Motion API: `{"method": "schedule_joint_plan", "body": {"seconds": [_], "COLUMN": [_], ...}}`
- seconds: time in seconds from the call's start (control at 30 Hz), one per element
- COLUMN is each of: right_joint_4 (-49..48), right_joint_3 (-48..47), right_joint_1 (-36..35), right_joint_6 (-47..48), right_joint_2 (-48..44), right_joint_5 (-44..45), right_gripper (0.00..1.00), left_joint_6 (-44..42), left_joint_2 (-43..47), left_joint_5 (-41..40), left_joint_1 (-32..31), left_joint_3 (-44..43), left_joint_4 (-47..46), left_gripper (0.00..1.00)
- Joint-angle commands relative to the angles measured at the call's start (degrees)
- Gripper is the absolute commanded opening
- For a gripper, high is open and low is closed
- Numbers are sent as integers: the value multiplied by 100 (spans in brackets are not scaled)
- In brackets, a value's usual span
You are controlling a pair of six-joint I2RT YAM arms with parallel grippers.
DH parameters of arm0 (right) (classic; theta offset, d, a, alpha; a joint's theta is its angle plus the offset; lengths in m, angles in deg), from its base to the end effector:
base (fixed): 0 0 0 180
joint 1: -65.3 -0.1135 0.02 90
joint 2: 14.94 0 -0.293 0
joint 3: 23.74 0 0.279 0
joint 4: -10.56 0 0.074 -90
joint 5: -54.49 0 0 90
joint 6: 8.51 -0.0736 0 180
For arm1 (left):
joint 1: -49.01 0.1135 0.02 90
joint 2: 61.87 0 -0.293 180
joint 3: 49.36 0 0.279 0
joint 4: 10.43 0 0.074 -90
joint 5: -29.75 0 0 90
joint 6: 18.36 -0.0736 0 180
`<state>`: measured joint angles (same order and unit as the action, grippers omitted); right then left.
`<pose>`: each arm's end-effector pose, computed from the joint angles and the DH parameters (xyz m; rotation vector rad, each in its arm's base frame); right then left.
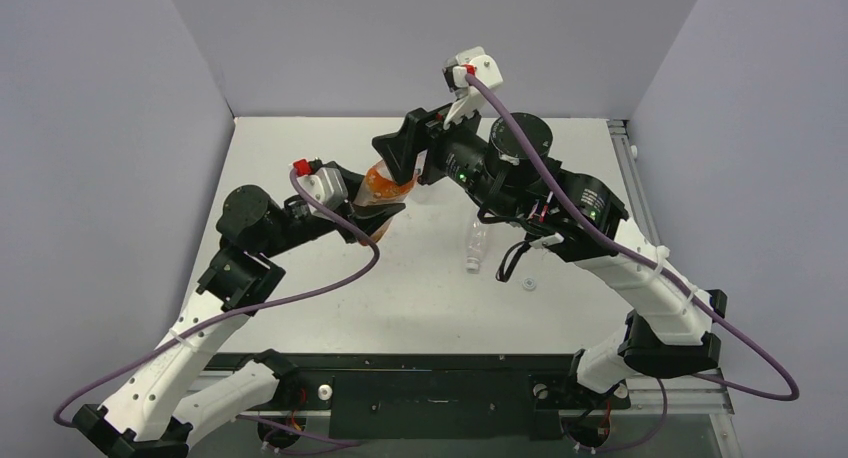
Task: Unscrew the bottle caps
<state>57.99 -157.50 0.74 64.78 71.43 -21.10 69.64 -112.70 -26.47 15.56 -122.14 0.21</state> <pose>0.1607 0.2952 0.6111 -0.4739 1.5769 0.9064 0.1662 -0.1589 0.4715 0.9013 1.1517 -0.8542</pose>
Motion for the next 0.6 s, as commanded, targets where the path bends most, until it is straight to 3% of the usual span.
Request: {"method": "schedule_joint_plan", "body": {"seconds": [0.0,0.3,0.43,0.57], "right_joint_4": [-104,-324,-520,-1115], "right_joint_3": [-116,86,228,640], "right_joint_1": [-22,-14,77,644], "right_joint_6": [-80,-19,324,420], "right_joint_2": [-82,-211,-375,-788], "right_joint_5": [225,17,-618,-2966], "right_gripper": [48,2,0,0], "left_joint_6": [-104,99,663,1626], "left_joint_2": [75,53,28,-14], "left_joint_5": [-216,-96,284,1382], "left_joint_1": [-27,-28,-17,-17], "left_joint_3": [-7,24,5,-138], "left_joint_4": [-81,-92,-263,-673], "left_gripper": [9,8,8,8]}}
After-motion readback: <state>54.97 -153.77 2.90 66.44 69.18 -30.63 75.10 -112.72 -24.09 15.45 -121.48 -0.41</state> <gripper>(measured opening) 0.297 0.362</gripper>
